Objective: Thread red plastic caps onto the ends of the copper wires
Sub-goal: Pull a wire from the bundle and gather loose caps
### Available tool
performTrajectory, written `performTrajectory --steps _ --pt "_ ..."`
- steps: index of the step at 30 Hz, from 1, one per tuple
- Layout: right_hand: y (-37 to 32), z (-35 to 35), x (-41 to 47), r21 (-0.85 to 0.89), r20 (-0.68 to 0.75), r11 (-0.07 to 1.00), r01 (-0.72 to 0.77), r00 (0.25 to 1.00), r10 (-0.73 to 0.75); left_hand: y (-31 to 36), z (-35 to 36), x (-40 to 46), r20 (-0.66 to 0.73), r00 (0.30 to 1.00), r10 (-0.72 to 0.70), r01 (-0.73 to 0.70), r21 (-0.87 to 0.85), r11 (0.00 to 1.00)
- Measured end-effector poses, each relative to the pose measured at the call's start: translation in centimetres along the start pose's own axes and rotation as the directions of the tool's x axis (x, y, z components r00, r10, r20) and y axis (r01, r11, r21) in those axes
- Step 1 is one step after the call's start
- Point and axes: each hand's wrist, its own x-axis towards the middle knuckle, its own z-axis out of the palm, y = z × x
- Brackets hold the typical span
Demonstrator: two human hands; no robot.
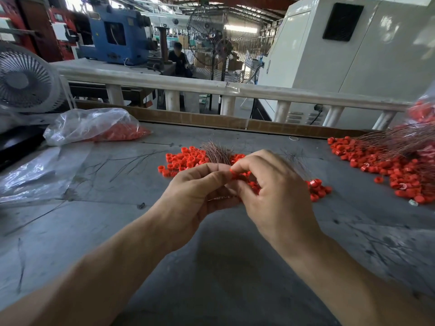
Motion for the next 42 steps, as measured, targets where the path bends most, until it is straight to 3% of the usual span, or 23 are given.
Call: performTrajectory --steps 4,19,27,35,42 --pt "-0.3 -0.1 -0.1 -0.104 -0.001 0.994 0.040 0.999 -0.041 0.1 -0.2 0.1 0.014 0.998 -0.058 0.058 -0.033 0.998" --pt "1.0 -0.2 0.1 -0.088 -0.019 0.987 0.134 0.991 -0.136 0.4 -0.3 0.1 0.036 0.997 -0.062 0.060 0.040 0.997" --pt "1.1 -0.7 0.4 -0.060 0.067 0.988 0.144 0.988 -0.140 0.3 -0.4 0.1 -0.004 1.000 0.011 -0.010 0.113 0.994" --pt "0.7 -0.7 0.2 -0.067 0.080 0.988 0.137 0.988 -0.132 -0.2 -0.4 0.3 -0.036 0.980 0.196 -0.178 0.288 0.941" --pt "0.8 -0.4 0.0 -0.037 0.021 0.993 0.109 0.994 -0.108 0.2 -0.4 0.2 -0.031 0.985 0.167 -0.156 0.228 0.961"
